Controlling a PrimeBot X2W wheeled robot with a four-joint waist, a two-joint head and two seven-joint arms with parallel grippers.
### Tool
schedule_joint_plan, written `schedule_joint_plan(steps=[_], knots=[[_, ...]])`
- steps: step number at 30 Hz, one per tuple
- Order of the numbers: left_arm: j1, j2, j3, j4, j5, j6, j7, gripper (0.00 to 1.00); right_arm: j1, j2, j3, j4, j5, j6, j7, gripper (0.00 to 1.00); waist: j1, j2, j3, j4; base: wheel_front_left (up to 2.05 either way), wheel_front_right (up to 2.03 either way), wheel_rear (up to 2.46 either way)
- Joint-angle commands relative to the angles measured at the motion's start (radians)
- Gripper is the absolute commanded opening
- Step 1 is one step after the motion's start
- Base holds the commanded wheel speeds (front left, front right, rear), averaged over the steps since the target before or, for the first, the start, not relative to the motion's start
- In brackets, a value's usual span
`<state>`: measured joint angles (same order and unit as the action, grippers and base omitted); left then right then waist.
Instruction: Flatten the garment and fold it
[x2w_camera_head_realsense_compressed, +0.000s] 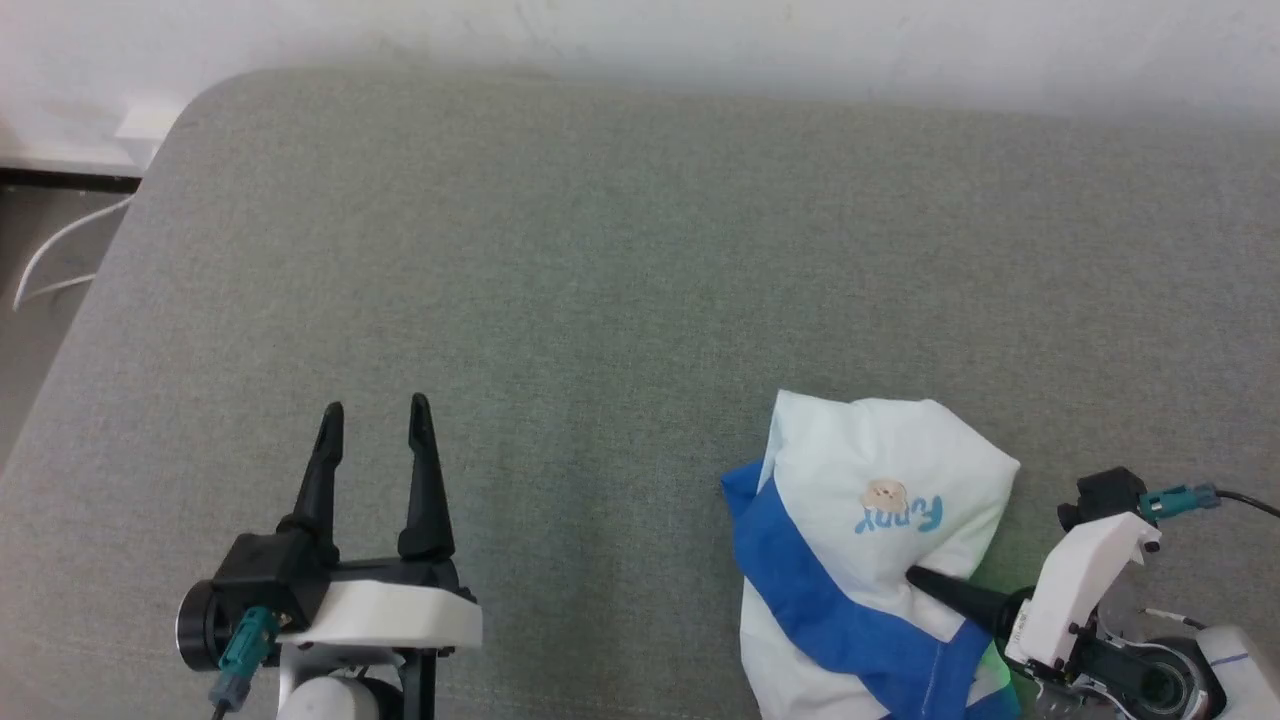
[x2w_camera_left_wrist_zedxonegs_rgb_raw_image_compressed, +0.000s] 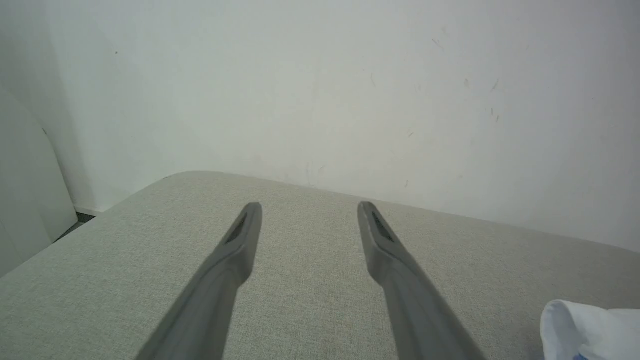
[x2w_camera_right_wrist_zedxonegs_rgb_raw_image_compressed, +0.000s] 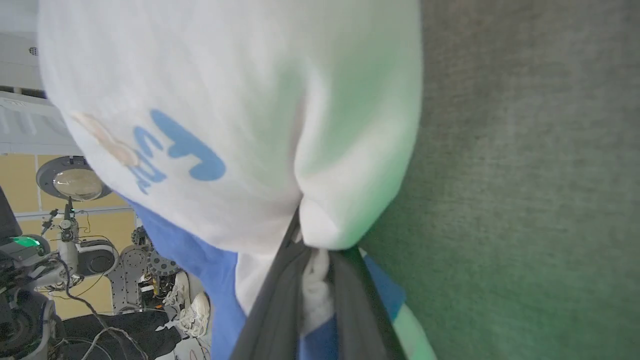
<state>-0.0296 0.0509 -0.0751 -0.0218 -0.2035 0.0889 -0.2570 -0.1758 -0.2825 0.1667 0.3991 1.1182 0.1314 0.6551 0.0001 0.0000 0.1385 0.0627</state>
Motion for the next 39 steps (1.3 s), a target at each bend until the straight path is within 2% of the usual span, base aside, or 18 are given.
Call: schedule_joint_plan(steps=[1, 5, 11, 17, 21, 26, 30, 34, 39], knots=[[-0.001, -0.001, 0.001, 0.007, 0.000, -0.008, -0.005, 1.00, -0.016, -0.009, 0.017, -0.018, -0.001, -0.001, -0.019, 0.00, -0.0001, 0.0000, -0.026, -0.014, 0.00, 0.00, 0.00], [0.006, -0.001, 0.000, 0.010, 0.007, -0.015, -0.005, 1.00, -0.026, -0.043, 0.056, -0.060, -0.027, -0.001, -0.055, 0.00, -0.0001, 0.0000, -0.050, -0.032, 0.00, 0.00, 0.00], [0.025, -0.001, 0.004, 0.006, 0.012, -0.020, -0.005, 1.00, -0.085, -0.126, 0.146, -0.058, -0.239, -0.001, -0.118, 0.00, -0.0001, 0.0000, -0.079, -0.106, 0.00, 0.00, 0.00], [0.017, -0.001, -0.003, -0.014, 0.013, -0.010, -0.005, 1.00, -0.186, -0.156, 0.193, 0.009, -0.438, -0.001, -0.078, 0.00, -0.0001, 0.0000, -0.042, -0.243, 0.00, 0.00, 0.00], [-0.016, -0.001, -0.016, -0.027, 0.029, -0.010, -0.005, 1.00, -0.264, -0.172, 0.203, 0.067, -0.518, -0.001, -0.063, 0.00, -0.0001, 0.0000, 0.028, -0.351, 0.00, 0.00, 0.00], [-0.092, 0.000, -0.032, -0.028, 0.070, -0.025, -0.005, 1.00, -0.354, -0.189, 0.175, 0.164, -0.559, -0.001, -0.115, 0.00, -0.0001, 0.0000, 0.152, -0.466, 0.00, 0.00, 0.00], [-0.177, 0.012, -0.050, -0.020, 0.108, -0.047, -0.005, 1.00, -0.425, -0.195, 0.136, 0.253, -0.566, -0.001, -0.196, 0.00, -0.0001, 0.0000, 0.253, -0.520, 0.00, 0.00, 0.00], [-0.258, 0.022, -0.065, -0.009, 0.137, -0.060, -0.005, 1.00, -0.503, -0.199, 0.096, 0.342, -0.569, -0.001, -0.282, 0.00, -0.0001, 0.0000, 0.333, -0.541, 0.00, 0.00, 0.00], [-0.333, 0.025, -0.086, 0.003, 0.159, -0.071, -0.005, 1.00, -0.589, -0.204, 0.031, 0.448, -0.554, -0.001, -0.415, 0.00, -0.0001, 0.0000, 0.399, -0.523, 0.00, 0.00, 0.00]])
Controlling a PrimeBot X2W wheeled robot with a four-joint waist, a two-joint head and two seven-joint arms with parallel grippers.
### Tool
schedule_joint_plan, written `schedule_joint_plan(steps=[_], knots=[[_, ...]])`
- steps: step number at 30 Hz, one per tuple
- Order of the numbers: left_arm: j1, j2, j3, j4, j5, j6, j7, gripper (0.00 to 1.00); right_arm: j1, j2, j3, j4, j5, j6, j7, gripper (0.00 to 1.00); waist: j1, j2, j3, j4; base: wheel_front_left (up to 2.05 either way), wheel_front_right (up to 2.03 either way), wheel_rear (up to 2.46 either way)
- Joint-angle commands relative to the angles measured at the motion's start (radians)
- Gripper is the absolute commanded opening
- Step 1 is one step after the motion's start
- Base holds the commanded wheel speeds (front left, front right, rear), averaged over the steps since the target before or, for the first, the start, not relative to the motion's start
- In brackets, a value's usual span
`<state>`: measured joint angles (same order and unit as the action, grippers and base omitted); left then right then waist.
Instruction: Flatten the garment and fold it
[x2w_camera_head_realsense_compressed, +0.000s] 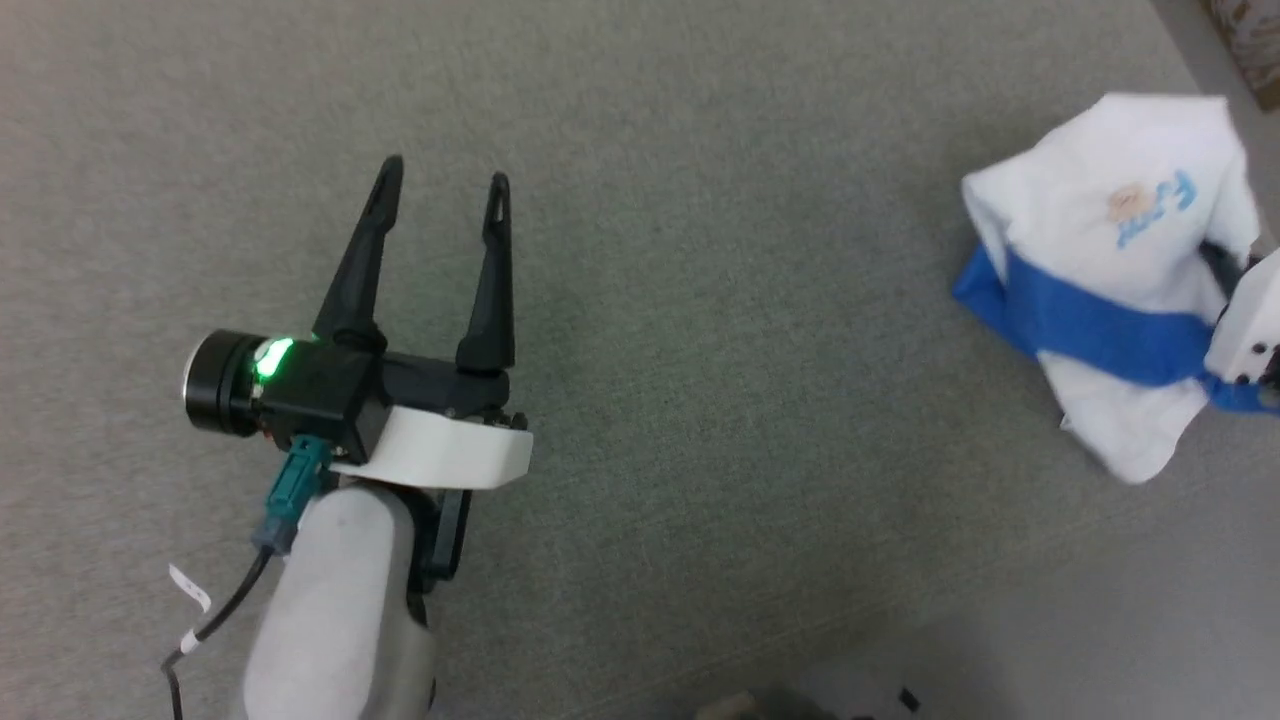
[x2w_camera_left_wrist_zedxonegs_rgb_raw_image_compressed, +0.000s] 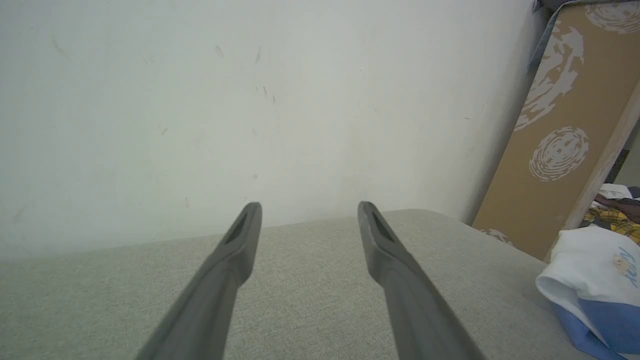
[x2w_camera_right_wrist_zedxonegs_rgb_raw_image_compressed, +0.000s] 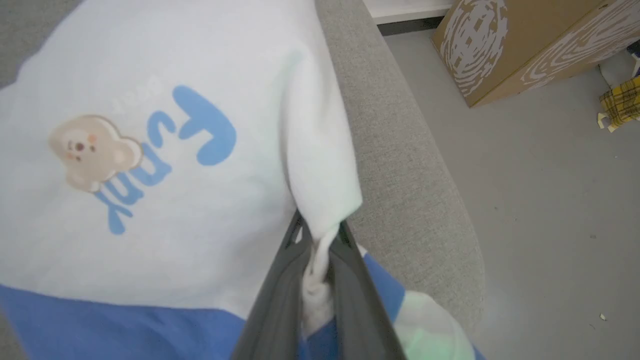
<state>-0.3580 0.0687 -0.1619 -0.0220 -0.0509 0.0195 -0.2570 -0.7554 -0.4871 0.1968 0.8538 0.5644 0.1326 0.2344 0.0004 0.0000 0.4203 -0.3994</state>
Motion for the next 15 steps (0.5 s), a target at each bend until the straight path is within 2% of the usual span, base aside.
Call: schedule_joint_plan(steps=[1, 2, 3, 9, 15], knots=[[-0.011, 0.008, 0.002, 0.003, 0.009, 0.000, -0.005, 1.00, -0.023, -0.002, -0.006, 0.012, 0.001, -0.002, -0.024, 0.04, -0.0004, 0.0000, 0.121, -0.056, 0.00, 0.00, 0.00], [-0.015, 0.008, 0.002, 0.003, 0.010, 0.002, -0.005, 1.00, -0.033, -0.002, -0.011, 0.033, 0.005, -0.002, -0.044, 0.48, -0.0004, 0.0000, 0.123, -0.051, 0.00, 0.00, 0.00], [-0.016, 0.009, 0.005, 0.002, 0.012, 0.005, -0.005, 1.00, -0.042, 0.000, -0.011, 0.051, 0.007, -0.002, -0.063, 1.00, -0.0004, 0.0000, 0.124, -0.046, 0.00, 0.00, 0.00], [0.007, 0.018, 0.035, -0.011, 0.010, 0.029, -0.005, 1.00, -0.062, -0.001, 0.002, 0.132, -0.013, -0.002, -0.220, 1.00, -0.0004, 0.0000, 0.092, -0.018, 0.00, 0.00, 0.00], [0.083, 0.021, 0.099, -0.036, -0.015, 0.063, -0.005, 1.00, -0.026, -0.023, -0.007, 0.161, -0.080, -0.002, -0.439, 1.00, -0.0004, 0.0000, -0.023, 0.009, 0.00, 0.00, 0.00]])
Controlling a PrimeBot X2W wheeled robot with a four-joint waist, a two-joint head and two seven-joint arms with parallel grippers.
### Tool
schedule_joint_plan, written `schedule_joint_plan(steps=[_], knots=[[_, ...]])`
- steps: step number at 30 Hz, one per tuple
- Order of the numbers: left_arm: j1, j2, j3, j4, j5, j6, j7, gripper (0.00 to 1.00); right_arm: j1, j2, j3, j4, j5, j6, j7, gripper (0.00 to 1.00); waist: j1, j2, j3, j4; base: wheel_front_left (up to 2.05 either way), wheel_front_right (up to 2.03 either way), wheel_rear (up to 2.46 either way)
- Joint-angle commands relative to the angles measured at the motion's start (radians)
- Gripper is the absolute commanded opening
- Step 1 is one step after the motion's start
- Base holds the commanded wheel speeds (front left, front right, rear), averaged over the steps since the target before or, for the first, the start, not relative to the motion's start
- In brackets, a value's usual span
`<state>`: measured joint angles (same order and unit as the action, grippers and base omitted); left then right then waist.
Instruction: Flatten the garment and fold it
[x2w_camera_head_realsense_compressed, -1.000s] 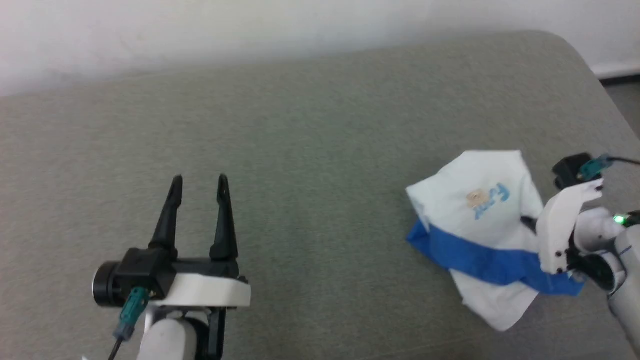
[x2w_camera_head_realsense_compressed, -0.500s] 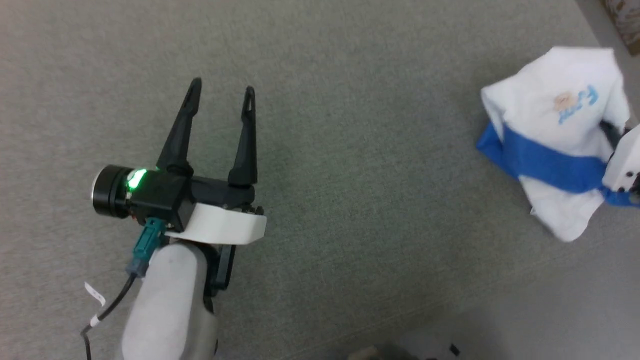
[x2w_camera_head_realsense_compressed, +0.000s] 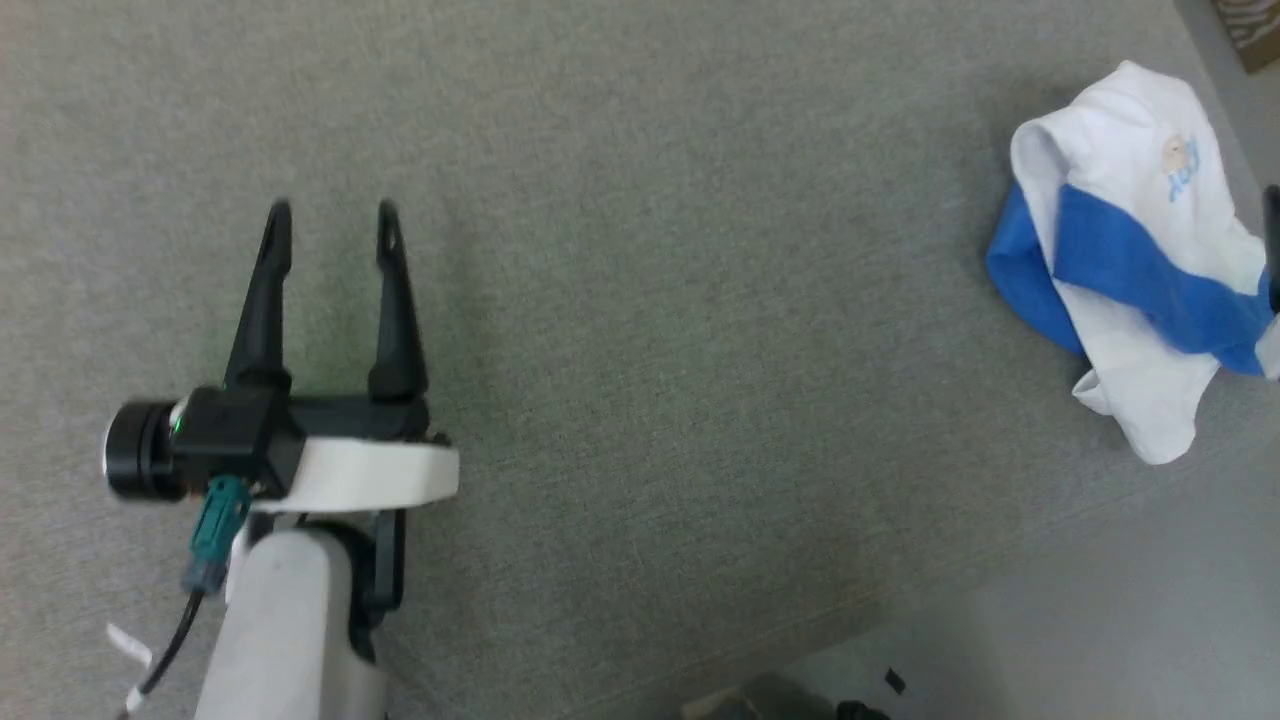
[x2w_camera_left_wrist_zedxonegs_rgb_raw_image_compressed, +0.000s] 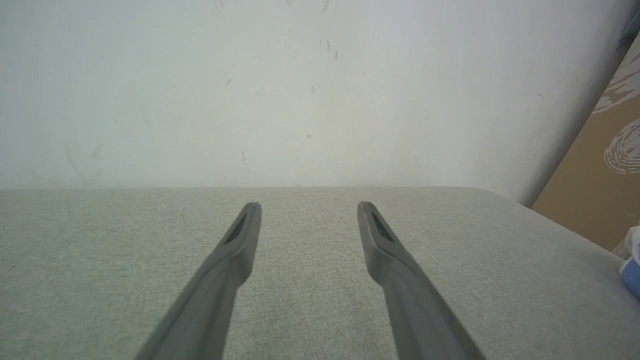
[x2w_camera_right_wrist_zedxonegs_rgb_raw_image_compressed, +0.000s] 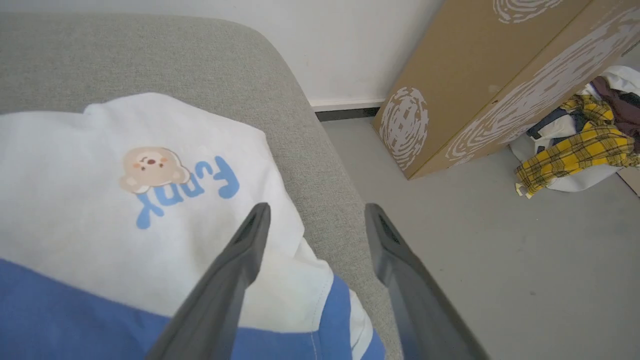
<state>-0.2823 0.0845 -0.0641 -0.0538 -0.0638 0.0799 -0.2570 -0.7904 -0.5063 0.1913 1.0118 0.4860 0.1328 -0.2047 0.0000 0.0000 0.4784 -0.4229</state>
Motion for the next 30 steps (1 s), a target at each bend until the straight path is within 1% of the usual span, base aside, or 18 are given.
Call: schedule_joint_plan(steps=[1, 5, 8, 11, 14, 18, 22, 27, 28, 30], knots=[[0.025, 0.005, 0.009, -0.005, -0.006, 0.005, -0.005, 1.00, 0.022, -0.005, -0.004, 0.000, -0.013, -0.002, -0.018, 1.00, 0.0000, 0.0000, -0.104, 0.037, 0.00, 0.00, 0.00], [0.094, 0.002, 0.031, -0.001, -0.019, 0.012, -0.005, 1.00, 0.102, -0.010, -0.039, -0.047, -0.062, -0.002, -0.052, 1.00, 0.0000, 0.0000, -0.191, 0.060, 0.00, 0.00, 0.00], [0.137, 0.000, 0.039, 0.002, -0.027, 0.011, -0.005, 1.00, 0.192, 0.001, -0.097, -0.153, -0.096, -0.002, -0.056, 1.00, 0.0000, 0.0000, -0.239, 0.084, 0.00, 0.00, 0.00], [0.173, -0.003, 0.046, 0.011, -0.039, 0.005, -0.005, 1.00, 0.327, 0.051, -0.157, -0.304, -0.133, -0.002, -0.057, 1.00, 0.0000, 0.0000, -0.280, 0.113, 0.00, 0.00, 0.00], [0.203, -0.006, 0.050, 0.030, -0.054, -0.007, -0.005, 1.00, 0.457, 0.122, -0.190, -0.442, -0.169, -0.002, -0.057, 1.00, 0.0000, 0.0000, -0.318, 0.148, 0.00, 0.00, 0.00], [0.234, -0.009, 0.063, 0.056, -0.074, -0.020, -0.005, 1.00, 0.578, 0.217, -0.188, -0.589, -0.204, -0.002, -0.057, 1.00, 0.0000, 0.0000, -0.357, 0.196, 0.00, 0.00, 0.00], [0.257, -0.002, 0.078, 0.076, -0.080, -0.034, -0.005, 1.00, 0.637, 0.284, -0.159, -0.713, -0.224, -0.002, -0.038, 1.00, 0.0000, 0.0000, -0.376, 0.238, 0.00, 0.00, 0.00], [0.265, 0.023, 0.112, 0.110, -0.090, -0.052, -0.005, 1.00, 0.672, 0.337, -0.138, -0.846, -0.247, -0.002, -0.012, 1.00, 0.0000, 0.0000, -0.383, 0.281, 0.00, 0.00, 0.00], [0.265, 0.023, 0.112, 0.110, -0.090, -0.052, -0.005, 1.00, 0.672, 0.337, -0.138, -0.846, -0.247, -0.002, -0.012, 1.00, 0.0000, 0.0000, -0.383, 0.281, 0.00, 0.00, 0.00], [0.270, 0.030, 0.123, 0.119, -0.093, -0.058, -0.005, 1.00, 0.689, 0.356, -0.136, -0.895, -0.259, -0.002, -0.003, 1.00, 0.0000, 0.0000, -0.389, 0.293, 0.00, 0.00, 0.00]])
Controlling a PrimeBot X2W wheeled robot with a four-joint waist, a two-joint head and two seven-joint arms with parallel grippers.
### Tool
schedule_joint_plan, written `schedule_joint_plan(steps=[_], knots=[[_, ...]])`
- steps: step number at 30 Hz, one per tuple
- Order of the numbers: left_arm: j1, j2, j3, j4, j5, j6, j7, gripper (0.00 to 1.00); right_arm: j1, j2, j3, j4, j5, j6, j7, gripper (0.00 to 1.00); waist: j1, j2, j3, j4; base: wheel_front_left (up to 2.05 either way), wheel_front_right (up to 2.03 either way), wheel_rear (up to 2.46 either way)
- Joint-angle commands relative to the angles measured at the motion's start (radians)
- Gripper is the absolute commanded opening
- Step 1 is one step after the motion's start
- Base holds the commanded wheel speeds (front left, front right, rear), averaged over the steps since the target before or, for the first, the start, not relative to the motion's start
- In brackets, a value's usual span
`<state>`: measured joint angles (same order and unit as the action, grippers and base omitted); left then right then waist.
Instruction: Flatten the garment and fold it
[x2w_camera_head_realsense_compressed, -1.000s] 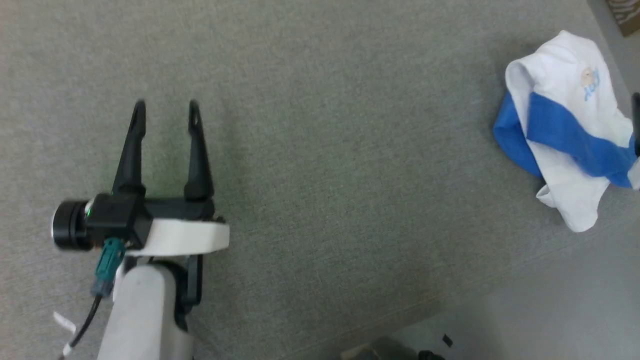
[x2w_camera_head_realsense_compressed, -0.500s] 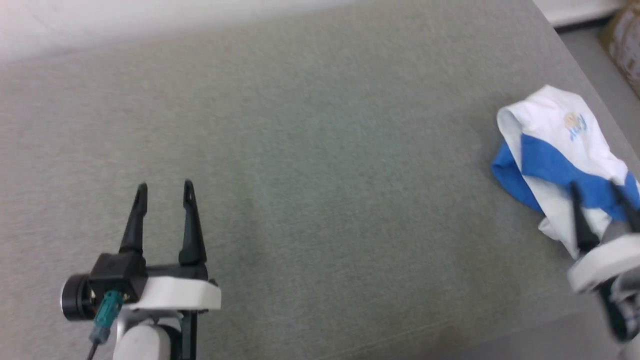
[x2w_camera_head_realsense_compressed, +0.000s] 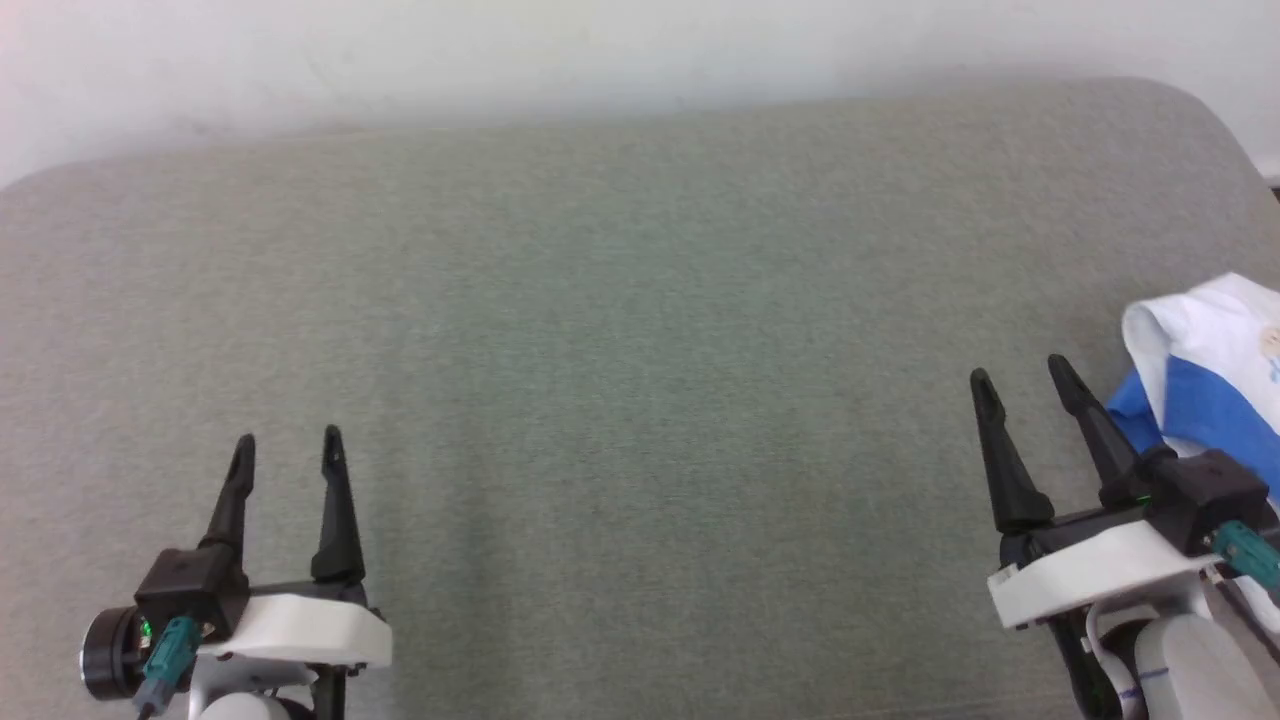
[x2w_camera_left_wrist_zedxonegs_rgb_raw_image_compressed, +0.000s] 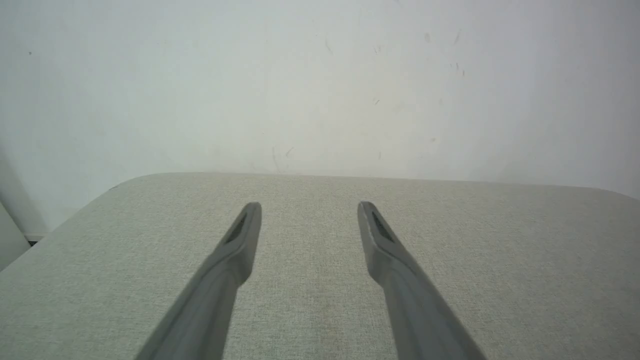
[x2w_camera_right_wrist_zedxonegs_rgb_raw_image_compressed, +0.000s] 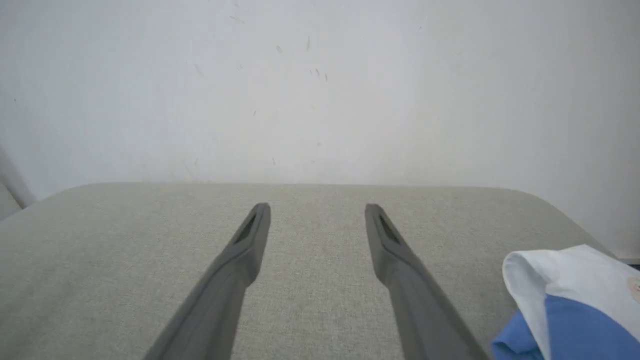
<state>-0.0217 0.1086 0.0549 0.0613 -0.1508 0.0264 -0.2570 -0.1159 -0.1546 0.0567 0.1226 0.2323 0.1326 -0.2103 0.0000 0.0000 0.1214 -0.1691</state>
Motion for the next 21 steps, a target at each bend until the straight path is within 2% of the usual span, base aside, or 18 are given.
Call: schedule_joint_plan(steps=[1, 9, 21], knots=[[0.012, 0.010, 0.009, 0.010, -0.007, -0.008, -0.005, 1.00, 0.025, 0.013, -0.003, -0.029, -0.010, -0.002, 0.007, 1.00, 0.0000, 0.0000, -0.036, 0.044, 0.00, 0.00, 0.00], [0.064, 0.009, 0.014, 0.049, -0.012, -0.039, -0.005, 1.00, 0.130, 0.062, -0.016, -0.160, -0.053, -0.002, 0.053, 1.00, 0.0000, 0.0000, -0.088, 0.047, 0.00, 0.00, 0.00], [0.117, -0.020, -0.015, 0.067, 0.005, -0.067, -0.005, 1.00, 0.261, 0.098, -0.068, -0.211, -0.106, -0.002, 0.098, 1.00, 0.0000, 0.0000, -0.153, 0.039, 0.00, 0.00, 0.00]])
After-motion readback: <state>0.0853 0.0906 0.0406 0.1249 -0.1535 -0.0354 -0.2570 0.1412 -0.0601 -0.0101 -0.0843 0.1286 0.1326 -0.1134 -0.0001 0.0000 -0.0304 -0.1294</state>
